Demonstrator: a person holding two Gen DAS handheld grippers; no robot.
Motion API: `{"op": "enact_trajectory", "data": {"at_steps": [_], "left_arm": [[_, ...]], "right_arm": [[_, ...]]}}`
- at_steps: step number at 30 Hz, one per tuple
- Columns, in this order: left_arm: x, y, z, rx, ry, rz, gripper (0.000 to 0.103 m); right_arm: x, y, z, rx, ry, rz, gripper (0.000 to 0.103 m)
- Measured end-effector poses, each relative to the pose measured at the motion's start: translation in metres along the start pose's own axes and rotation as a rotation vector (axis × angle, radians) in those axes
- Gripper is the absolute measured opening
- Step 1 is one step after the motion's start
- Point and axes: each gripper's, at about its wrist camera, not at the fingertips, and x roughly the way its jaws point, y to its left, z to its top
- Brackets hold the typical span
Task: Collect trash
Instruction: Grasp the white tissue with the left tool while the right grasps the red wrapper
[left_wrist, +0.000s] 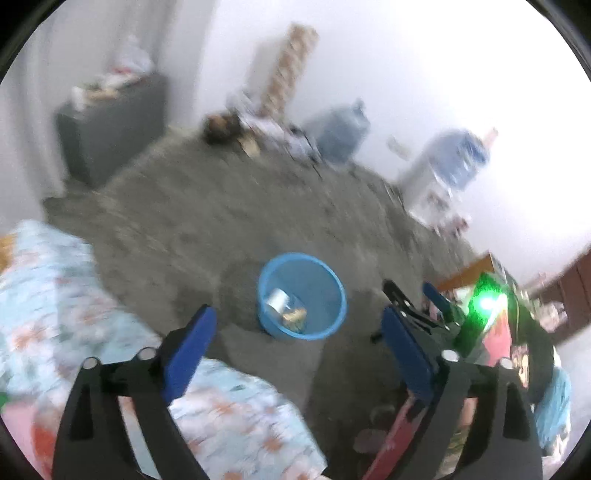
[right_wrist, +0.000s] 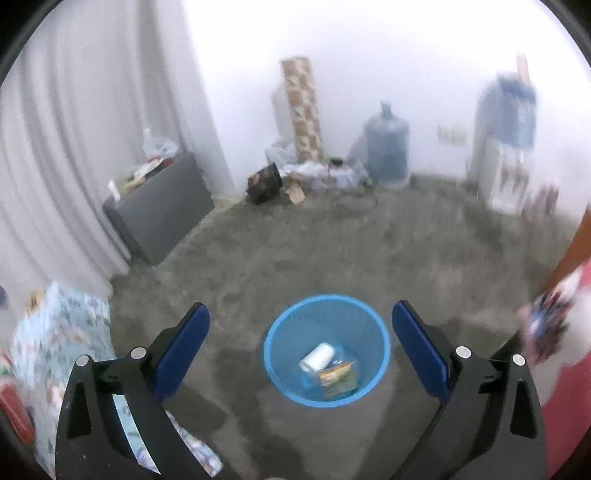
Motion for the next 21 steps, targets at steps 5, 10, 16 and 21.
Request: {"op": "enact_trajectory", "data": {"at_steps": [5, 10, 16, 21], "left_arm": [[-0.106, 0.051, -0.031, -0.109, -0.169, 0.163, 0.098], [-0.197, 0.114, -0.08, -0.251, -0.281, 0.364, 0.098], [-0.263, 0.172, -0.146, -0.399, -0.385, 0.378, 0.098], [-0.285, 0.219, -0.188, -0.517, -0.427, 0.308, 0.098]], "right_arm": [[-0.046, 0.059, 0.003, -0.239, -0.072, 0.038, 0.095], [-0.083, 0.107, 0.002, -0.347, -0.071, 0.326, 0.095], [-0.114, 0.155, 0.005, -0.397, -0.084, 0.538, 0.095], [-0.114, 0.194, -0.001, -0.402, 0.044, 0.729, 0.095]]}}
